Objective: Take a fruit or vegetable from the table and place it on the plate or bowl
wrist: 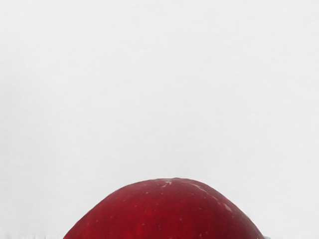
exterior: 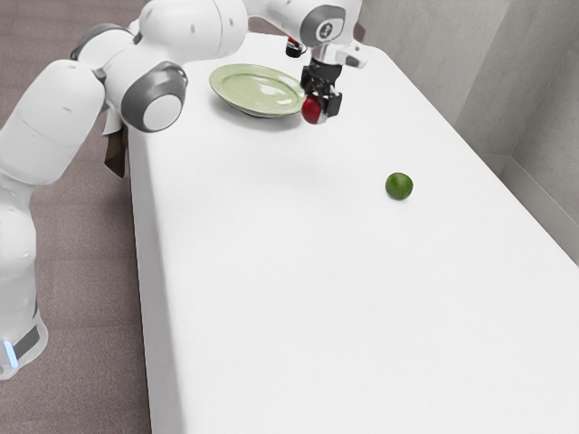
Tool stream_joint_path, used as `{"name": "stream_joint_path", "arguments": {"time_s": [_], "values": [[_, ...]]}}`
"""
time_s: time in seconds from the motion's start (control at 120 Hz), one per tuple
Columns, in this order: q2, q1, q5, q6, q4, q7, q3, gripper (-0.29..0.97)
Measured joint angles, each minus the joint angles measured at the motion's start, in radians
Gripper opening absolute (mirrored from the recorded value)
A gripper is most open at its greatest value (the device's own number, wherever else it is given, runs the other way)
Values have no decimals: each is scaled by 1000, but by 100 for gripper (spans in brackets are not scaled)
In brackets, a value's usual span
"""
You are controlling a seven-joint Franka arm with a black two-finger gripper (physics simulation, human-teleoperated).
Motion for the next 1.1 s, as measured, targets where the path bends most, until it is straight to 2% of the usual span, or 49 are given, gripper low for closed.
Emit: {"name": "stream_joint_path", "arguments": {"time_s": [0.392,0.567,0.85,1.1], "values": [[0,202,2,6,0,2,1,36],[6,271,2,59,19,6,0,35],[12,334,3,173,37,8,-5,36],[19,381,3,216,36,8,-11,36]]}}
